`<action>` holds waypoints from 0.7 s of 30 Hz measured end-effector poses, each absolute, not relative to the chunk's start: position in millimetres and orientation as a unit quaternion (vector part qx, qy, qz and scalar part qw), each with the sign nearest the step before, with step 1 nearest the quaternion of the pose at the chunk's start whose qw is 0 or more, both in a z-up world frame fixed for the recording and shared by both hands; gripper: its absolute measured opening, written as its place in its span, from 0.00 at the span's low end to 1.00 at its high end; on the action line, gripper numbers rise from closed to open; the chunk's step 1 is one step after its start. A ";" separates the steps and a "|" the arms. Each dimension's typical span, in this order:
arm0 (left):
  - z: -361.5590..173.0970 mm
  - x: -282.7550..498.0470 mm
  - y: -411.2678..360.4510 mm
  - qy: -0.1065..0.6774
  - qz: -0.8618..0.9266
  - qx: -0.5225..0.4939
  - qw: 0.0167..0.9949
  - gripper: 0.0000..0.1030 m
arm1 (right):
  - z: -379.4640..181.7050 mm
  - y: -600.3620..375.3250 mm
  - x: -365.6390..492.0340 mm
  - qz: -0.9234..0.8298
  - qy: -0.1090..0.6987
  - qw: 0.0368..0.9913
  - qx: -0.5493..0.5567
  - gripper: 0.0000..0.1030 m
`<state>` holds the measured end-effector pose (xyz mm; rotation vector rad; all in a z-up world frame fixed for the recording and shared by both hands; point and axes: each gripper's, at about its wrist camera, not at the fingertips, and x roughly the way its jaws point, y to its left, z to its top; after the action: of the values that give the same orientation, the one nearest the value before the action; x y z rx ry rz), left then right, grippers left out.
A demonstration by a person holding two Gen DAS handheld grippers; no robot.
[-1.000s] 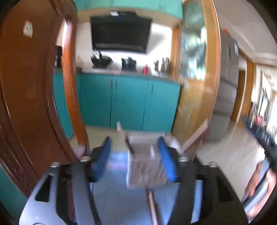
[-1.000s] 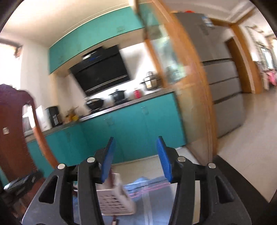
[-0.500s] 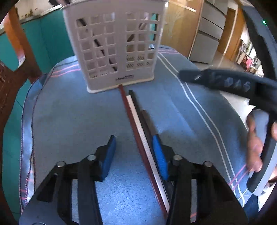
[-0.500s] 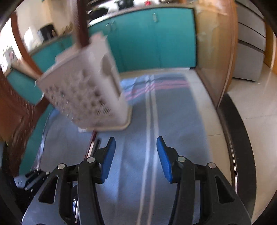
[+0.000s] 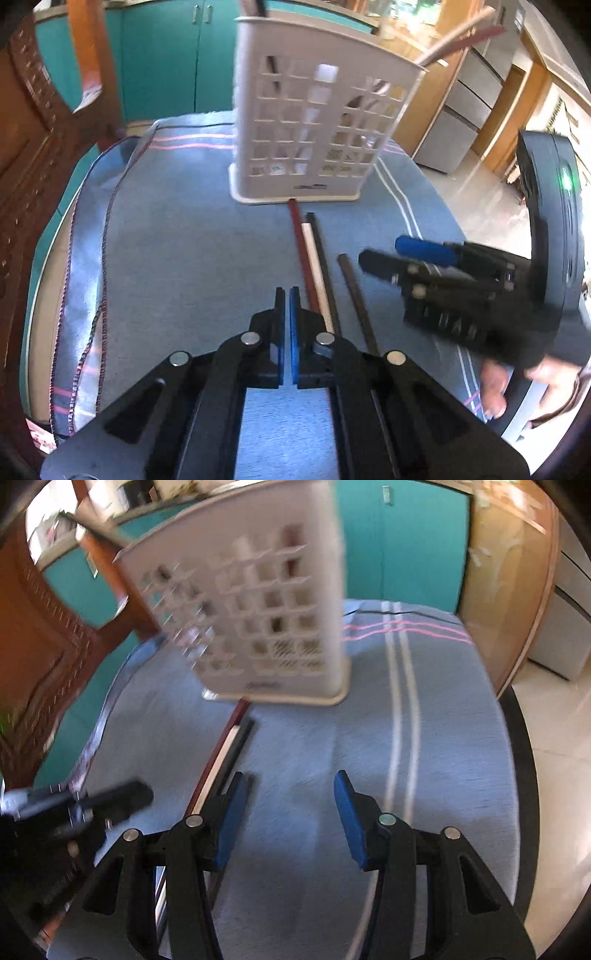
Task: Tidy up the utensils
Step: 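Lower the left tool to a red chopstick while the right tool lowers to a dark brown one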
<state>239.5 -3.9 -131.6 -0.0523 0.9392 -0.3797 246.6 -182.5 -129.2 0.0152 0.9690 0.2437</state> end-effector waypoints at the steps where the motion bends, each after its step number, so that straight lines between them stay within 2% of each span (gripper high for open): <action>1: -132.4 239.0 -3.3 0.453 -0.182 -0.028 0.872 0.03 | -131.8 -176.5 245.9 0.120 0.469 0.875 -0.006 0.48; 6: -135.9 233.4 -5.0 0.459 -0.176 -0.026 0.870 0.03 | -138.8 -157.1 243.9 0.121 0.470 0.872 -0.060 0.48; 7: -135.5 235.1 -6.7 0.461 -0.178 -0.026 0.869 0.03 | -139.8 -156.3 244.1 0.120 0.470 0.872 -0.065 0.45; 8: -135.2 237.8 -9.8 0.463 -0.180 -0.025 0.868 0.03 | -140.0 -156.5 244.1 0.118 0.469 0.872 -0.068 0.39; 9: -135.6 244.9 -11.1 0.464 -0.181 -0.024 0.867 0.04 | -139.2 -158.4 245.7 0.114 0.468 0.873 -0.071 0.17; 12: -138.2 246.2 -17.2 0.468 -0.185 -0.016 0.864 0.06 | -137.5 -175.4 254.3 0.105 0.478 0.871 -0.033 0.13; 16: -142.9 249.0 -25.9 0.471 -0.190 -0.002 0.861 0.18 | -135.2 -192.8 259.0 0.084 0.477 0.875 -0.010 0.11; 21: -146.1 245.8 -34.8 0.472 -0.192 0.009 0.860 0.19 | -135.3 -193.8 257.0 0.081 0.475 0.876 -0.021 0.11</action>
<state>245.8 -34.8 -146.1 0.0187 0.9909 -0.4037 257.0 -193.8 -135.3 -0.0433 0.9923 0.1689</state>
